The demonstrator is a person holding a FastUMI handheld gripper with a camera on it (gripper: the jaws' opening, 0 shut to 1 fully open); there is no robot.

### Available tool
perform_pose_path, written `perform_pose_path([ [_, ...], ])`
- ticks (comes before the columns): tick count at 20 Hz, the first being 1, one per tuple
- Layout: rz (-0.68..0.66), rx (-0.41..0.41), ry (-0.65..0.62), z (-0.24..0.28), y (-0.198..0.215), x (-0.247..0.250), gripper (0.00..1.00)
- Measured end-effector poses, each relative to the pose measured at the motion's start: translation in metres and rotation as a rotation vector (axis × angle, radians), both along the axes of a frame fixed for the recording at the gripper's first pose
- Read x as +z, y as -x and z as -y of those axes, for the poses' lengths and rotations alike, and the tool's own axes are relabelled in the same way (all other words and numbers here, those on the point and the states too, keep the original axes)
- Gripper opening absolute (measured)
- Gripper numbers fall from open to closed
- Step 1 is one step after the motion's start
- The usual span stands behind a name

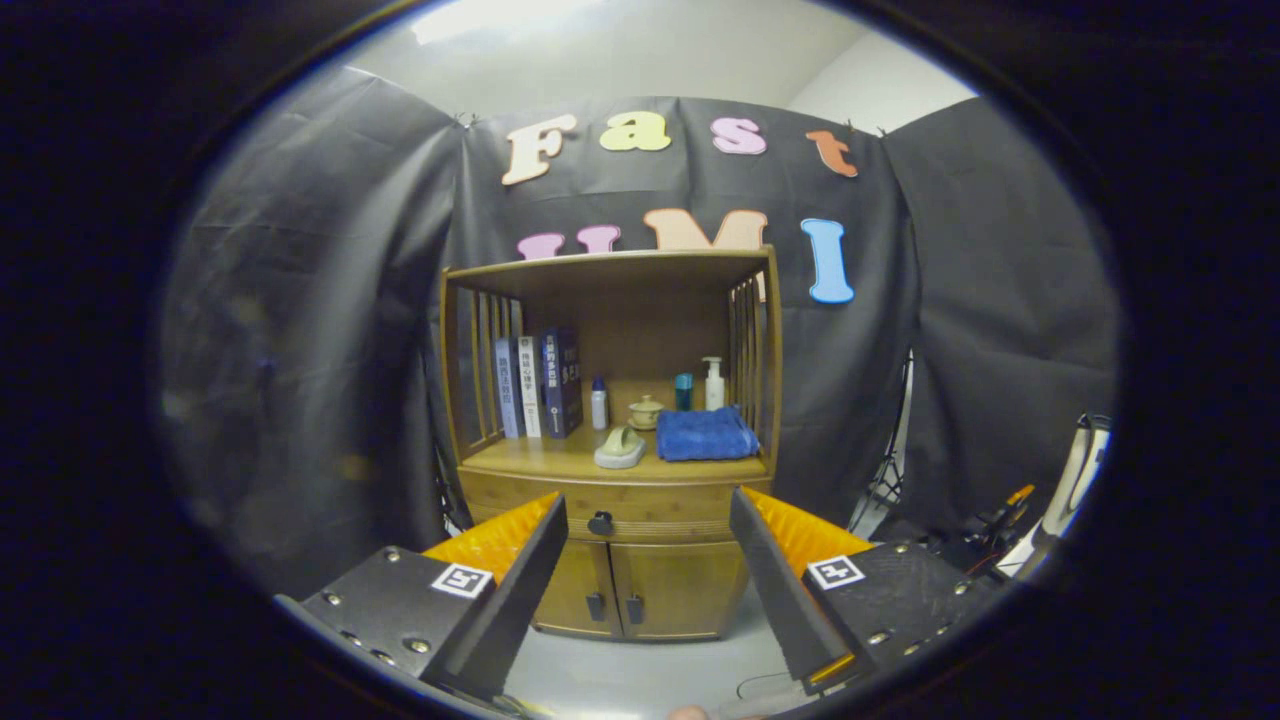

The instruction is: Pull open the drawer, take out the items inside it, and place them on the countertop above the cabinet.

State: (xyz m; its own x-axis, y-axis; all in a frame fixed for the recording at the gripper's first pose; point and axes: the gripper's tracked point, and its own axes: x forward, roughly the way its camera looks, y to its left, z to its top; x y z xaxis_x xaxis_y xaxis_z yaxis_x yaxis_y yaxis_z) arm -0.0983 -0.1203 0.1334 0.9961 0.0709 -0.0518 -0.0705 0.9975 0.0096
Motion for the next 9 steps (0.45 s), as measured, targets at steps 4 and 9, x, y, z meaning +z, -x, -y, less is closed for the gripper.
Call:
perform_pose_path([
  [4,-0.008,0.027,-0.001,-0.013,0.006,0.002,0.99],
  [9,-0.01,0.029,0.004,-0.017,0.005,0.002,0.99],
])
